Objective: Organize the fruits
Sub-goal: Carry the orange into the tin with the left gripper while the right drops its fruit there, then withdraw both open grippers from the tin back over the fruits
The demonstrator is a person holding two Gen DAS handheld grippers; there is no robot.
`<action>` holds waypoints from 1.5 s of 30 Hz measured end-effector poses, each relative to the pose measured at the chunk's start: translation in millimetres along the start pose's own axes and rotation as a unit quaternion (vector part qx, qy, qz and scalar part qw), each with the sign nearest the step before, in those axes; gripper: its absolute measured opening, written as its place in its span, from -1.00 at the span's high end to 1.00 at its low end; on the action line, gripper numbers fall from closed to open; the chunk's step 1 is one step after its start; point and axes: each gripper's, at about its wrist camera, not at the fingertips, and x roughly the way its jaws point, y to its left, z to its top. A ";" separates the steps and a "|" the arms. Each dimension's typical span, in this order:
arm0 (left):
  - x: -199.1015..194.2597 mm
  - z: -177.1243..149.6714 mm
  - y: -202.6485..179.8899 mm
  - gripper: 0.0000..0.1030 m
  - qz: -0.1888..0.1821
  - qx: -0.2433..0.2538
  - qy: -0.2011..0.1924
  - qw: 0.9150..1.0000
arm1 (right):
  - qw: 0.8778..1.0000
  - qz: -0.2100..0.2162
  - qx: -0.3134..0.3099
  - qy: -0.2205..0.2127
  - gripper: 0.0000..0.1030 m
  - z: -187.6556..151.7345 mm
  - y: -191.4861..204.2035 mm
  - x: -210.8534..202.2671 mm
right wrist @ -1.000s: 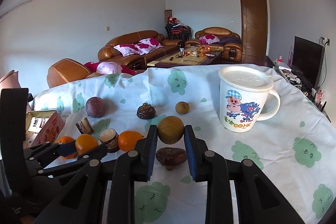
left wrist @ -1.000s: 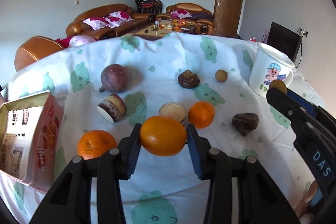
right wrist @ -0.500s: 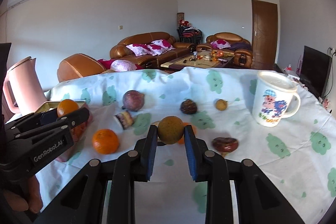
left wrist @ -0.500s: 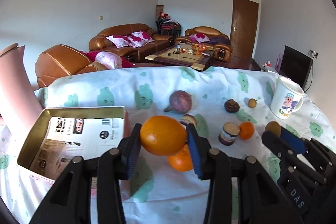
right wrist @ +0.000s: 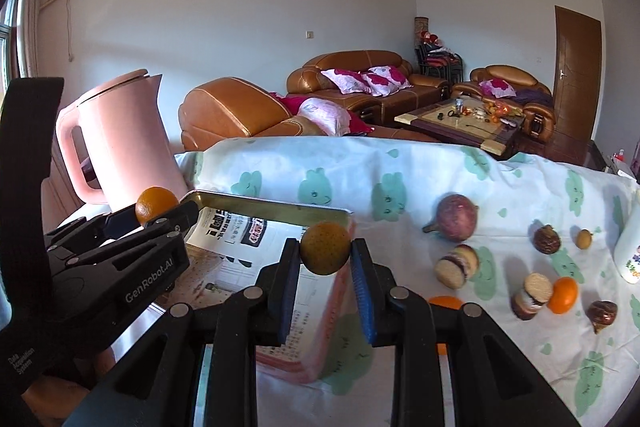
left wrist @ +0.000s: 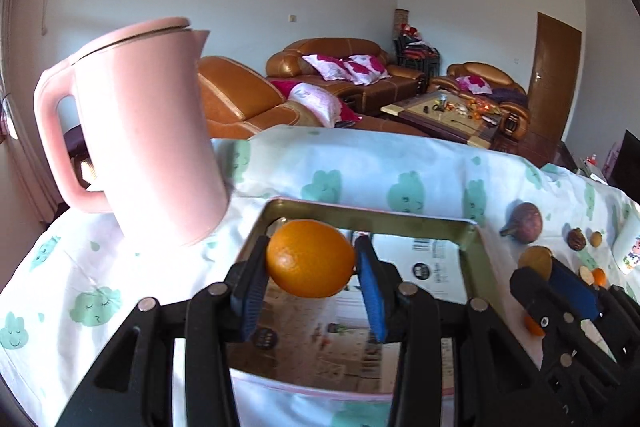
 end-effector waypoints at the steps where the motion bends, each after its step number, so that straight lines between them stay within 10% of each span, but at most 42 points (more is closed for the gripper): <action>1: 3.3 -0.6 4.3 0.15 0.011 -0.002 0.006 1.000 | 1.000 0.005 0.003 0.006 0.45 -0.4 4.3 7.6; 20: 25.3 -11.3 4.0 0.11 0.085 0.031 0.040 0.995 | 0.992 0.100 0.041 0.067 0.37 -17.0 17.4 48.1; 25: 17.9 -7.5 5.6 -0.66 0.103 0.033 0.016 0.994 | 0.991 0.111 0.050 0.047 0.32 -15.0 13.0 32.5; 29: 9.2 -3.2 8.1 -0.94 0.113 0.027 -0.011 0.993 | 0.992 0.107 0.060 -0.003 -0.25 -9.1 0.0 9.6; 36: 1.6 -2.9 7.7 -0.97 0.072 0.001 -0.030 0.997 | 0.992 0.064 0.100 -0.052 -0.38 -2.4 -51.3 -18.5; 45: -13.7 -6.5 -17.1 -0.96 -0.019 0.016 -0.056 0.998 | 0.992 -0.006 0.129 -0.009 -0.38 -19.4 -128.4 -29.1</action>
